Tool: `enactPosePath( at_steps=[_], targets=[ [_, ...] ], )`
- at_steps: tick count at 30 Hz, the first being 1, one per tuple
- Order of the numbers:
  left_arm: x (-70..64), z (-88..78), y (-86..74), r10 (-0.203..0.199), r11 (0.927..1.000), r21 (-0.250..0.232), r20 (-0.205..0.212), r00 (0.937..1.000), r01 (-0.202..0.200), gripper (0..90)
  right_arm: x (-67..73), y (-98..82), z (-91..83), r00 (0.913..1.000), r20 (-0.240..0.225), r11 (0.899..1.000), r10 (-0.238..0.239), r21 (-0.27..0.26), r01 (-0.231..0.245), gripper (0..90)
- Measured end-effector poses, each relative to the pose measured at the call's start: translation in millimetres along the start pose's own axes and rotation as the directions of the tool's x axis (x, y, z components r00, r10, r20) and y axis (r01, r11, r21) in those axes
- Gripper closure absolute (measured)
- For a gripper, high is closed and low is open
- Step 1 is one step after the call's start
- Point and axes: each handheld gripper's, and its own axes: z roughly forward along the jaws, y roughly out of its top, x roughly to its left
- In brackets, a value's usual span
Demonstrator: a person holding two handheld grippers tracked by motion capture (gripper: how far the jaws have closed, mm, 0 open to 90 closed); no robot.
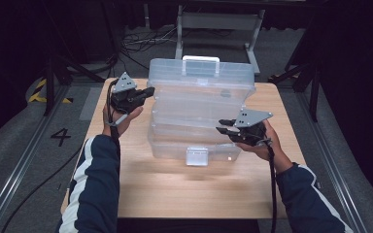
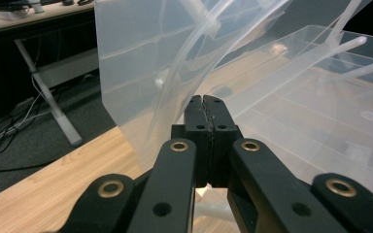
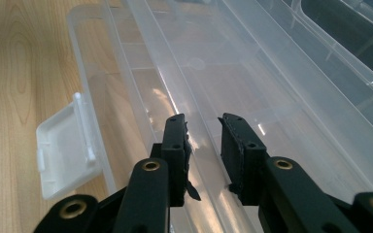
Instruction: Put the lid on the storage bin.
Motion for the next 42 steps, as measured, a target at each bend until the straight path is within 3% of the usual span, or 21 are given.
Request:
enactPosePath(
  at_steps=[6, 25, 28, 32, 42],
  targets=[
    [-1.5, -2.0, 0.9, 0.006, 1.0000, 0.003, 0.000, 1.0000, -0.006, 90.0, -2.3, -4.2, -5.7, 0.9993, 0.007, 0.999, 0.036, 0.011, -0.036, 70.3],
    [-4.8, -4.7, 0.7, 0.022, 0.9997, 0.012, 0.003, 0.9998, -0.022, 90.0, -6.5, -20.0, -23.3, 0.9968, 0.046, 0.997, 0.066, 0.027, -0.067, 64.9],
    [-5.1, -6.0, -1.3, 0.023, 0.9997, 0.013, 0.010, 0.9997, -0.023, 90.0, -7.3, -17.1, -29.7, 0.9962, 0.038, 0.997, 0.078, -0.015, -0.078, 66.6],
    [-6.6, -6.5, -2.1, 0.024, 0.9996, 0.012, 0.009, 0.9997, -0.024, 90.0, -6.1, -16.1, -33.9, 0.9963, 0.056, 0.998, 0.066, -0.012, -0.065, 67.0],
    [-8.6, -7.6, -3.8, 0.036, 0.9992, 0.019, 0.005, 0.9993, -0.037, 90.0, -8.3, -29.3, -59.6, 0.9922, 0.073, 0.994, 0.101, -0.047, -0.098, 66.0]
  ],
)
